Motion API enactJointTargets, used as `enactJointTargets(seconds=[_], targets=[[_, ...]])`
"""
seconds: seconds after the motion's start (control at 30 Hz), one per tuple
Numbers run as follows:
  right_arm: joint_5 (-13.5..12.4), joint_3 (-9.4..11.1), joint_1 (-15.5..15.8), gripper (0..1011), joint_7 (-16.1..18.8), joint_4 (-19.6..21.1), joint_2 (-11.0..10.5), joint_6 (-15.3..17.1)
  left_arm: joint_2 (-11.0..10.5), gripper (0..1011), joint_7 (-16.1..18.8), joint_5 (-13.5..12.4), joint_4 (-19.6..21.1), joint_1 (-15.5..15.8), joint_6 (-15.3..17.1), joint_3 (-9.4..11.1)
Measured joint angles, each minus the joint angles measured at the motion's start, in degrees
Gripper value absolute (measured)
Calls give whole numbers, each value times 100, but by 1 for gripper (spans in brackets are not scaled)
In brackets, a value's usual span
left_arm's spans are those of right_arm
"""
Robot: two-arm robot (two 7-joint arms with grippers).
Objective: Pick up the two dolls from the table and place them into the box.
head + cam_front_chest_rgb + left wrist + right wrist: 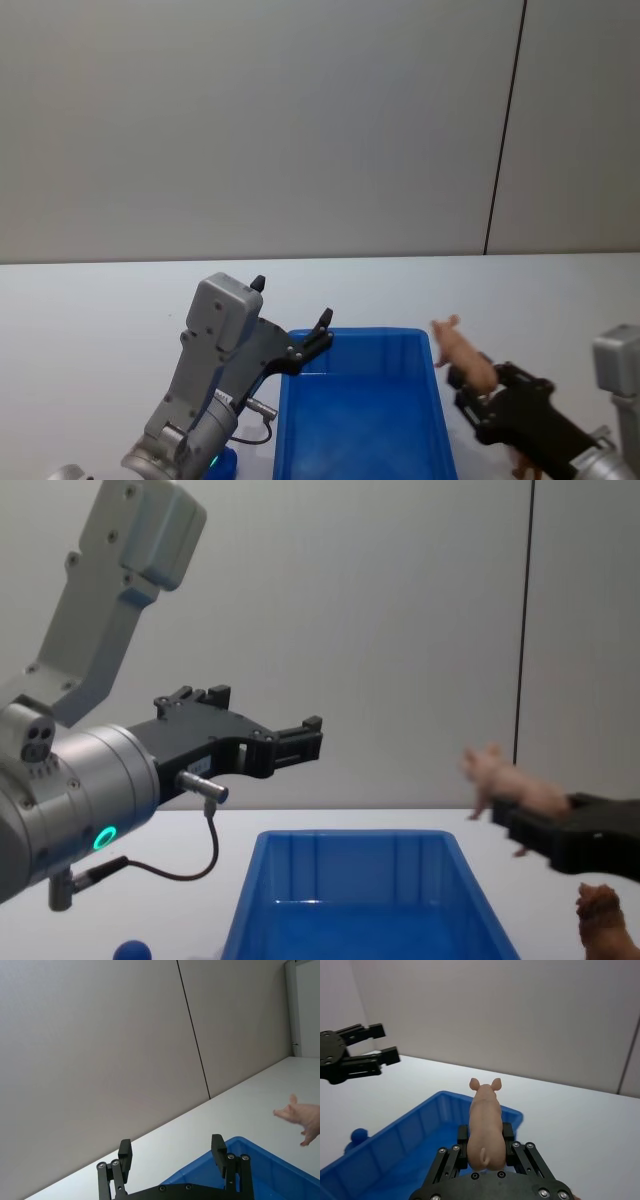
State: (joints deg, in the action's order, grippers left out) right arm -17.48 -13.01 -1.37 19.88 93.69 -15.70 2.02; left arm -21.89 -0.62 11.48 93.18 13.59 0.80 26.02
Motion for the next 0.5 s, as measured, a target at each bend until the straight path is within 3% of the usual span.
enactJointTargets(seconds=[0.33,0.5], targets=[[66,-179,-351,382,478,-407,258,131,0,1001,0,0,0,0,0,0],[95,-226,-457,503,567,-544,328,157,0,1001,0,0,0,0,0,0]])
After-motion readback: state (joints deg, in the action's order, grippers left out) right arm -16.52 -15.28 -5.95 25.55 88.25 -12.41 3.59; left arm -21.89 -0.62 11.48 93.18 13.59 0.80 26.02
